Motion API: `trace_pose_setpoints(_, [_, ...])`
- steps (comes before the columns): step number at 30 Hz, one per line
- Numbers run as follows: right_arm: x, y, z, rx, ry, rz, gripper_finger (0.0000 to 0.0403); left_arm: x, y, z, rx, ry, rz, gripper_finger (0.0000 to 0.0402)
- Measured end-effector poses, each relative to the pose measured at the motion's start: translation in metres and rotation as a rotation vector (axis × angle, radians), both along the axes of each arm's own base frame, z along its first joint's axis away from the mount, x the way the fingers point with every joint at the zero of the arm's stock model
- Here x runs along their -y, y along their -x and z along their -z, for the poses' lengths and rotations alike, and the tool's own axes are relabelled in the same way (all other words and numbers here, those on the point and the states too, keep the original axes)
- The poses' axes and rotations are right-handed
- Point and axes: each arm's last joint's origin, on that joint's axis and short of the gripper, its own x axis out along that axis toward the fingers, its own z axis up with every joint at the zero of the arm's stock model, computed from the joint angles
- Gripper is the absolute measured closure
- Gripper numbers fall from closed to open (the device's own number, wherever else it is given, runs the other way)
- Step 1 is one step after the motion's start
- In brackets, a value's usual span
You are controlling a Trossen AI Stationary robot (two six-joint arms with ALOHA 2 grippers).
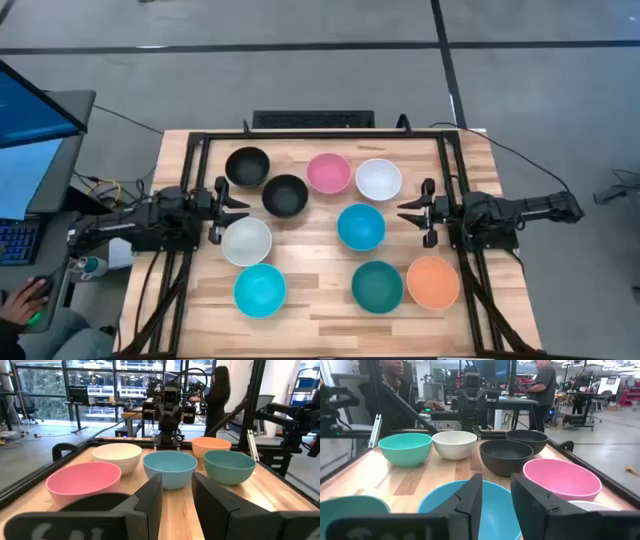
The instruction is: Nest bowls inside each other
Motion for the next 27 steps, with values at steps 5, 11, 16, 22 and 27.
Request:
trace_pose_setpoints(5, [0.0000, 0.0000, 0.0001, 0.000, -0.013, 0.001, 0.0278, 0.0000, 0.0000, 0.0000, 0.000, -0.064, -0.003, 0.0305])
trace_pose_setpoints(11, [0.0000, 0.0000, 0.0001, 0.000, -0.013, 0.001, 0.0278, 0.0000, 0.0000, 0.0000, 0.000, -0.029, -0.001, 0.0305])
trace_pose_setpoints(16, [0.0000, 0.0000, 0.0001, 0.000, -0.013, 0.001, 0.0278, 0.0000, 0.0000, -0.0001, 0.001, -0.027, -0.001, 0.0305])
trace_pose_setpoints(22, [0.0000, 0.0000, 0.0000, 0.001, -0.012, 0.001, 0.0278, -0.0012, 0.0000, -0.0011, 0.020, 0.097, -0.034, 0.0305])
trace_pose_setpoints(27, [0.0009, 0.0000, -0.0002, 0.004, -0.011, 0.029, 0.0278, -0.0012, 0.0003, -0.0046, 0.059, 0.214, -0.029, 0.0305])
